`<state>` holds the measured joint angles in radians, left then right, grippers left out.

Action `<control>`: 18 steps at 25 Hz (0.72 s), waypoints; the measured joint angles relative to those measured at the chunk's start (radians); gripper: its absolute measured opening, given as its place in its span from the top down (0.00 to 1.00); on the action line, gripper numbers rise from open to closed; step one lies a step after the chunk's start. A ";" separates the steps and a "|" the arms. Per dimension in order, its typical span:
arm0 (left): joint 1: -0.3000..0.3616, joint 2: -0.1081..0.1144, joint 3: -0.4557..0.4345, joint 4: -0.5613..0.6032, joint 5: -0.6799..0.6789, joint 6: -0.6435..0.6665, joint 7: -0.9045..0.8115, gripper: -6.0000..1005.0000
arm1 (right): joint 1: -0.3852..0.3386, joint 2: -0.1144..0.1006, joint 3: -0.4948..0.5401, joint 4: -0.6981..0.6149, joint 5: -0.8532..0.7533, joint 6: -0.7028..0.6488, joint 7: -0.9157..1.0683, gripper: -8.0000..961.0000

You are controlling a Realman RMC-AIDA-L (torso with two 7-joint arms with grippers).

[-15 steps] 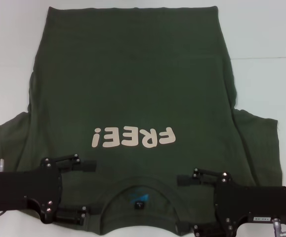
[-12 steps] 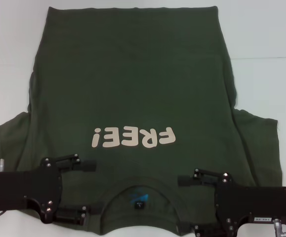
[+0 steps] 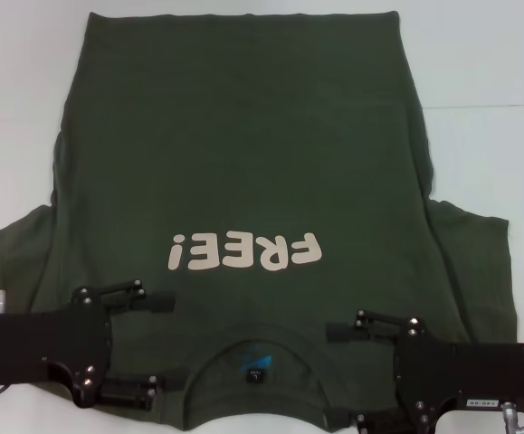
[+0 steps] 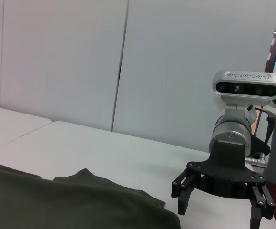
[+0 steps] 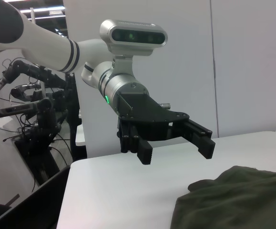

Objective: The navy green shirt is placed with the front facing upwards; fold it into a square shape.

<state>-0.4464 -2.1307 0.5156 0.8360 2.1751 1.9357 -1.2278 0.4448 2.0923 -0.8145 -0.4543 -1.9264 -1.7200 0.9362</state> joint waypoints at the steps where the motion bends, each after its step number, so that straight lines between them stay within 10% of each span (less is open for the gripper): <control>1: 0.000 0.000 0.000 0.000 -0.001 0.000 0.000 0.09 | 0.000 0.000 0.002 0.000 0.001 0.000 0.002 0.02; 10: -0.019 0.001 -0.036 -0.011 -0.023 -0.002 0.002 0.09 | 0.004 -0.007 0.112 -0.002 0.143 -0.005 0.227 0.02; 18: -0.062 0.000 -0.031 -0.052 -0.063 -0.005 0.022 0.09 | 0.058 -0.058 0.218 -0.033 0.198 0.001 0.586 0.02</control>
<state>-0.5089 -2.1304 0.4842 0.7845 2.1125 1.9303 -1.2059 0.5029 2.0339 -0.5966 -0.4876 -1.7289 -1.7188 1.5217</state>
